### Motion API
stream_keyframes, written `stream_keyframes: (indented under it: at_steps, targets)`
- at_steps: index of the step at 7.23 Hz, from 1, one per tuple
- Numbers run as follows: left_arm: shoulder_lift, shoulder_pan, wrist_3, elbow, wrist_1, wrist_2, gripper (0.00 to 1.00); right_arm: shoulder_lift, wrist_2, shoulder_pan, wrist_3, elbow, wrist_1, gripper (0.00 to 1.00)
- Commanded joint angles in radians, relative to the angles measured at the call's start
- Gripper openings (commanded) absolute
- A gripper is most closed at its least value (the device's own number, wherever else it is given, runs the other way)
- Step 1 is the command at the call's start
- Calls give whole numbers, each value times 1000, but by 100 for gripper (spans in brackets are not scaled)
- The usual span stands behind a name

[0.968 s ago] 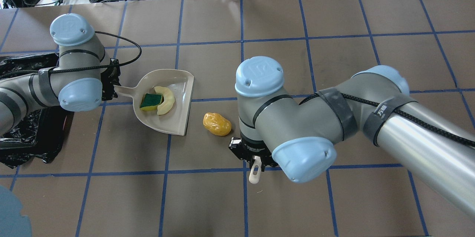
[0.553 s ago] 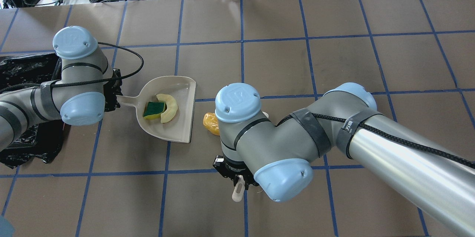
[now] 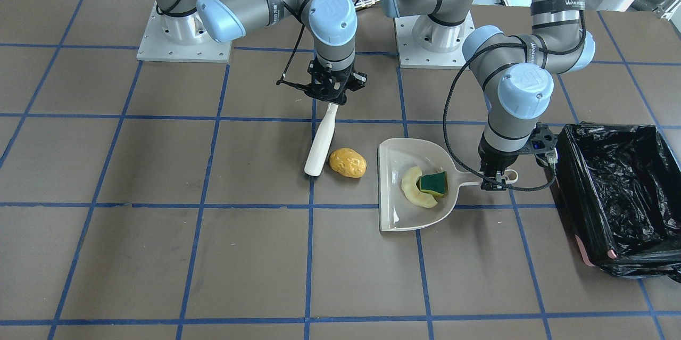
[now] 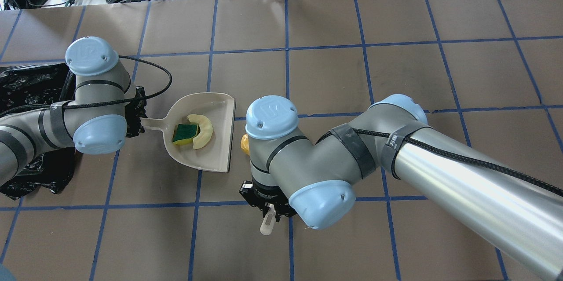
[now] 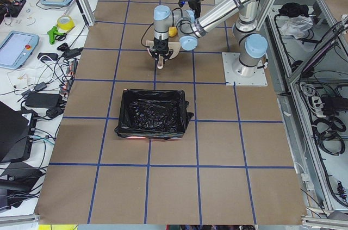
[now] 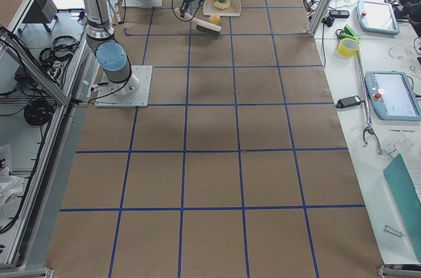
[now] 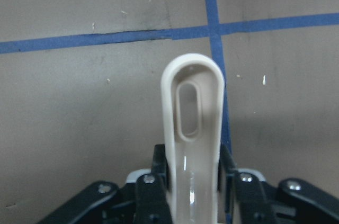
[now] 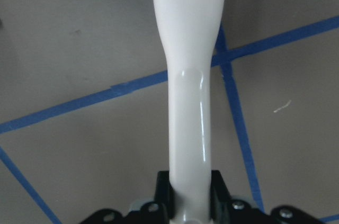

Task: Sweep and dump trash into bin
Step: 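Sweep the yellow potato into the dustpan with the right gripper's brush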

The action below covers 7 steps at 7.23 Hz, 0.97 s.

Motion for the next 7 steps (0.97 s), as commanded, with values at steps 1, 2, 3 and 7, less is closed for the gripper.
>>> stream_keyframes:
  at_steps: [1,2,3,7]
  targets:
    - [0,0,0,2,0,0,0,121,4,32,-9,-138,-3,1]
    - [-1,-1,0,2,0,-1,0,164,6,37,-9,-208,0,1]
    - [-1,0,0,7,0,-5,0,201,18,48,-12,-270,0,2]
    - [-1,-1,6,7,0,-5,0,240,11,62,-94,-350,18,2]
